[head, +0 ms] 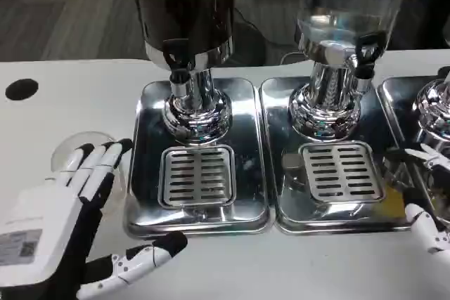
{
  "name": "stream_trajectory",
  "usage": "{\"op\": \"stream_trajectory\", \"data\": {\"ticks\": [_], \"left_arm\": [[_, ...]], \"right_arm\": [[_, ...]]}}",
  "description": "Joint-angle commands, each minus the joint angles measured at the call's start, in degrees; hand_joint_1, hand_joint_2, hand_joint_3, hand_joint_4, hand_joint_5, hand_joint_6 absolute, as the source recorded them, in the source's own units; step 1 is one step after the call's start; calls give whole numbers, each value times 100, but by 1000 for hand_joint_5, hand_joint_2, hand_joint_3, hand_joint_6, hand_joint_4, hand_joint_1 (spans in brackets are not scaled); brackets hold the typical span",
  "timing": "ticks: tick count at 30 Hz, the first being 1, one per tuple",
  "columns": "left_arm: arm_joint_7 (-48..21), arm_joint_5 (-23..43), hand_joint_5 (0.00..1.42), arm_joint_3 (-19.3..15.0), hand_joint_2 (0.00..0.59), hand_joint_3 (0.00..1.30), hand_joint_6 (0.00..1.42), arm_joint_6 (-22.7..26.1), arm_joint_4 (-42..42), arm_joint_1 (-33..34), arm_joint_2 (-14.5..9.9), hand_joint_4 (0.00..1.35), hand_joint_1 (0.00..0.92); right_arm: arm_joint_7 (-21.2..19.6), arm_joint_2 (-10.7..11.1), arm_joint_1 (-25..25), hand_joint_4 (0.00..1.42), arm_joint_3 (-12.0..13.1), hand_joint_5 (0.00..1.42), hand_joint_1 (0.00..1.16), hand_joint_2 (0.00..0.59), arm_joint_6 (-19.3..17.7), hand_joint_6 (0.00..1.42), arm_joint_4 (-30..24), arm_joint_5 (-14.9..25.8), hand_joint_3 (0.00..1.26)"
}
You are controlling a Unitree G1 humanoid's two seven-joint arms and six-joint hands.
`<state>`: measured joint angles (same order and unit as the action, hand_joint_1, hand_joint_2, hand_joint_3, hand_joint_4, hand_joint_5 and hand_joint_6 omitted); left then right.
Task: Grasp the cup under the faucet to collect the drink, then remove the cup.
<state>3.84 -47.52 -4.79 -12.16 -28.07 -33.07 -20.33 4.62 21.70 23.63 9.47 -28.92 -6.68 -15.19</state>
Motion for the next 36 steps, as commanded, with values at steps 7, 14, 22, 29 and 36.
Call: {"op": "stream_trajectory", "data": {"ticks": [7,14,22,29,36], "left_arm": [[6,30,38,3,72,88,154,31,-32,33,13,0,0],[7,84,38,-33,72,88,154,36,1,29,9,0,0],[25,125,45,-64,71,89,155,49,50,45,9,0,0],[-17,140,49,-86,63,89,155,68,33,70,-5,0,0],[14,154,49,-72,61,89,156,74,37,47,-1,0,0]], "right_arm": [[12,25,-67,131,26,107,411,485,2,7,-3,103,285],[8,5,-106,131,0,107,411,485,25,7,33,97,285],[23,7,-85,131,-38,107,411,485,53,7,-27,54,285],[-1,1,-17,131,-40,107,411,485,12,7,-19,56,285],[7,4,-33,131,-39,107,411,485,34,7,-61,69,285]]}}
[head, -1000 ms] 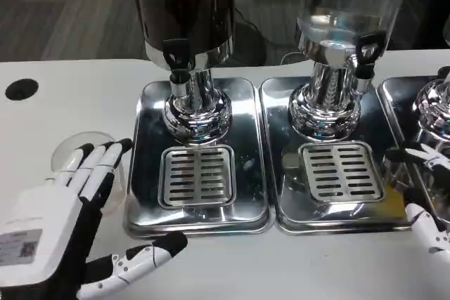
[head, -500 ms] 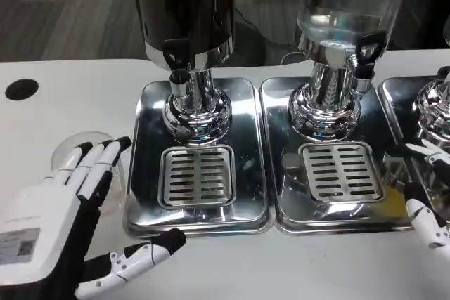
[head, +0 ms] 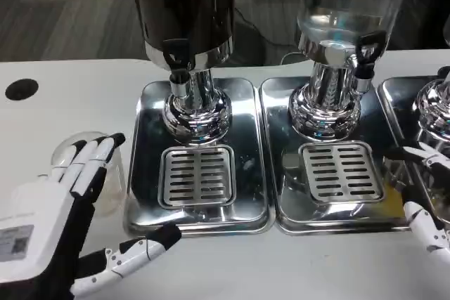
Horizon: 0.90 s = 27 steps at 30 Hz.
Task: Grasp the cup under the faucet to collect the drink, then remove the cup.
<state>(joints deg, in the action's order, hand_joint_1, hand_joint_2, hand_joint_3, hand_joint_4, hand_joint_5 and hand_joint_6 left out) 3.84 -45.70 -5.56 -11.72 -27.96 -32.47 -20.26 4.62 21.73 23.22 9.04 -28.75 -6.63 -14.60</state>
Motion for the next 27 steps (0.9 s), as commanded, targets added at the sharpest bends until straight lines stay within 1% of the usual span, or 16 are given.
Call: {"op": "stream_trajectory", "data": {"ticks": [1,7,10,15,19,24,27], "left_arm": [[18,-28,49,5,61,89,156,29,27,-17,-5,0,0],[95,-6,58,-37,51,70,166,34,44,-31,35,0,0],[140,49,90,-135,39,59,229,87,113,13,60,0,0],[135,117,118,-353,35,71,268,445,256,297,149,0,0],[113,96,153,-467,35,71,327,814,330,545,182,0,0],[58,51,203,-548,39,84,383,1318,552,955,137,26,21],[31,-36,231,-518,38,84,407,1580,701,1177,82,31,39]], "right_arm": [[5,0,7,131,3,107,411,485,18,7,-68,7,285],[-3,-15,16,131,-6,107,411,485,13,7,-51,14,285],[-22,-44,105,131,-21,107,411,485,-7,7,-78,-13,285],[-42,-91,253,131,-25,107,411,485,-85,7,-91,-30,285],[-38,-69,308,131,43,107,411,485,-169,7,-66,62,285],[-1,-36,368,131,84,107,411,485,-275,7,26,127,285],[11,-26,415,131,87,107,411,485,-362,7,102,139,285]]}}
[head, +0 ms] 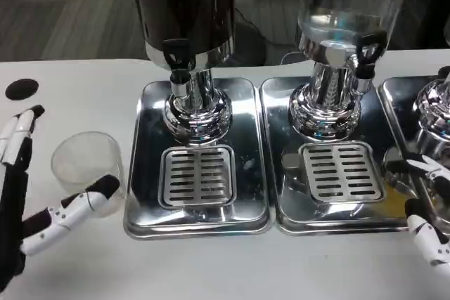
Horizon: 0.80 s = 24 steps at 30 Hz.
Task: Grasp the cup under the faucet to collect the drink, then remove the cup.
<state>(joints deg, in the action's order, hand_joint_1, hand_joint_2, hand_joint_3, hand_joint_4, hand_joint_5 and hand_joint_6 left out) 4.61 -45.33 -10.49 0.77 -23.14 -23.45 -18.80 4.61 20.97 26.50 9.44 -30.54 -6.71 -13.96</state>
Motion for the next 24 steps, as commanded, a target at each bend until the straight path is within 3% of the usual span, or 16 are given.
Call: {"op": "stream_trajectory", "data": {"ticks": [1,13,24], "left_arm": [[-57,-125,241,16,35,84,418,425,291,359,-87,31,55],[-143,-596,249,731,21,56,462,1282,1224,1308,-289,4,162],[-194,-797,235,1412,30,45,473,1698,1764,1808,-384,0,243]], "right_arm": [[17,50,102,131,51,107,411,485,-213,7,132,98,285],[110,92,237,139,94,107,411,486,-497,7,311,310,291],[160,117,259,142,128,108,393,487,-667,7,469,409,306]]}}
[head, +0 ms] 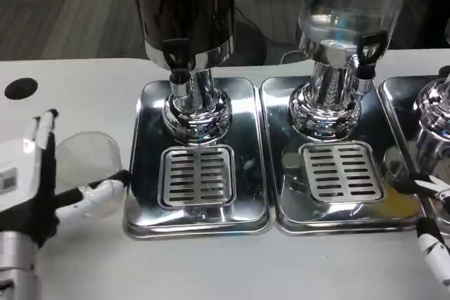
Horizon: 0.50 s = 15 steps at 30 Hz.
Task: Grasp the cup under the faucet to collect the drink, then remove the cup.
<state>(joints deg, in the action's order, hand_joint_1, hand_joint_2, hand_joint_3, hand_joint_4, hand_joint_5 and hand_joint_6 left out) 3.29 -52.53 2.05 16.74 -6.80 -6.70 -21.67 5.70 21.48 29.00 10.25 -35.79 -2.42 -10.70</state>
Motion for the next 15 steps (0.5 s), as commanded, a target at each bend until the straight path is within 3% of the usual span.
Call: {"op": "stream_trajectory", "data": {"ticks": [1,5,15], "left_arm": [[-64,-74,243,200,31,45,474,112,163,163,-105,0,257],[-47,-43,262,300,33,51,494,160,248,223,-132,12,268],[120,9,411,391,52,217,567,138,389,248,-196,198,296]], "right_arm": [[51,66,9,142,53,108,392,487,-149,7,44,91,307],[83,87,-6,142,58,108,372,494,-159,7,80,149,317],[77,79,-100,142,16,108,364,485,-193,7,230,145,316]]}}
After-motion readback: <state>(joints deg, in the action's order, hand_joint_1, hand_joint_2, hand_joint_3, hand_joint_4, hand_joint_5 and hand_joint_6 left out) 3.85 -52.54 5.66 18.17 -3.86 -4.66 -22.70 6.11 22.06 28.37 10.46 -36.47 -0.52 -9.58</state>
